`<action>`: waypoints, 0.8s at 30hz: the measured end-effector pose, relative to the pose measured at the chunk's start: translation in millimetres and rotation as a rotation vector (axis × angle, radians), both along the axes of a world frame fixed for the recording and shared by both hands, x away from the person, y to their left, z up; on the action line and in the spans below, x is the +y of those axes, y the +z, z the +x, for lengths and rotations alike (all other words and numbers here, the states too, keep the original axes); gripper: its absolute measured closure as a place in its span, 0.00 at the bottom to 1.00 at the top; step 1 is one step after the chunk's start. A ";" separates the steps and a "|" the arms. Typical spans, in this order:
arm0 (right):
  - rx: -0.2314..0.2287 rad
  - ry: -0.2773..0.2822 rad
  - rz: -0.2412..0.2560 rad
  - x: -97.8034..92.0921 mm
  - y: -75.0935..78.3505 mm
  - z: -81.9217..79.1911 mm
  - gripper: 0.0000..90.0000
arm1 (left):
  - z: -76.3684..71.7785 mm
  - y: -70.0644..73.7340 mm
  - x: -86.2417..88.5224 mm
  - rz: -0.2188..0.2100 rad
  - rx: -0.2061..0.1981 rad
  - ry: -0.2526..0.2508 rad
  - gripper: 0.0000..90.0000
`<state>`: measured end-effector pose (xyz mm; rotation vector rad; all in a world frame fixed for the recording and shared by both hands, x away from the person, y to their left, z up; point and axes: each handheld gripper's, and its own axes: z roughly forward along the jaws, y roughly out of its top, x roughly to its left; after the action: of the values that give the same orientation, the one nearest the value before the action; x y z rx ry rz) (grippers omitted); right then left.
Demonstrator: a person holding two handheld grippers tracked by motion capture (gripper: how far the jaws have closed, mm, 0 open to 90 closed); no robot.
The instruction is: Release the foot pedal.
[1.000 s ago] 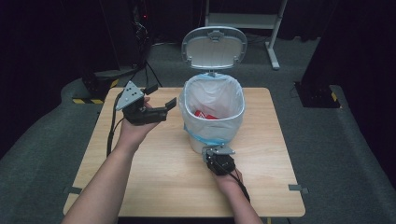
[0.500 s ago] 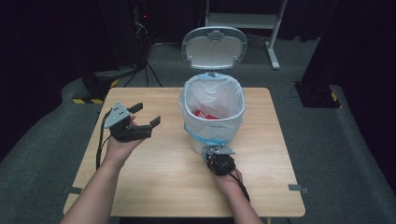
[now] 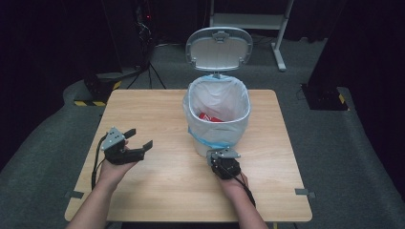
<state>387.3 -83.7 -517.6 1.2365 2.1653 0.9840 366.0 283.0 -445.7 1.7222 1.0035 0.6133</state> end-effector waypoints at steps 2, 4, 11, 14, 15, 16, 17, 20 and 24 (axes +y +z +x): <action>0.000 0.001 0.002 -0.1 0.0 0.1 0.71 | -4.0 -14.9 1.1 -0.033 0.028 0.023 0.17; 0.000 0.001 0.002 -0.2 0.0 0.1 0.71 | -8.9 -29.1 7.9 0.038 0.074 0.012 0.17; -0.001 -0.003 0.001 0.1 -0.1 -0.4 0.70 | -26.3 -79.1 12.9 0.248 0.206 0.069 0.17; -0.004 -0.002 -0.004 -0.2 0.0 -0.4 0.70 | -30.4 -79.8 16.1 0.261 0.227 0.102 0.16; -0.003 -0.002 -0.003 -0.2 0.1 -0.4 0.70 | -29.9 -80.3 16.0 0.284 0.245 0.106 0.16; -0.004 -0.002 -0.005 -0.1 0.1 -0.4 0.70 | -29.0 -81.7 16.3 0.277 0.269 0.100 0.16; -0.001 -0.007 0.000 0.4 0.0 -0.8 0.70 | -28.2 -82.1 18.0 0.257 0.286 0.095 0.15; -0.001 -0.012 -0.002 -0.2 0.5 -0.8 0.60 | -28.2 -83.0 18.2 0.234 0.298 0.098 0.16; 0.044 0.004 0.048 -6.3 9.2 -6.3 0.31 | -28.2 -83.2 17.7 0.229 0.299 0.093 0.16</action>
<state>381.0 -89.9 -508.4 1.2879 2.1896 1.0252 337.8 300.7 -528.9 2.0196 1.2669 0.5565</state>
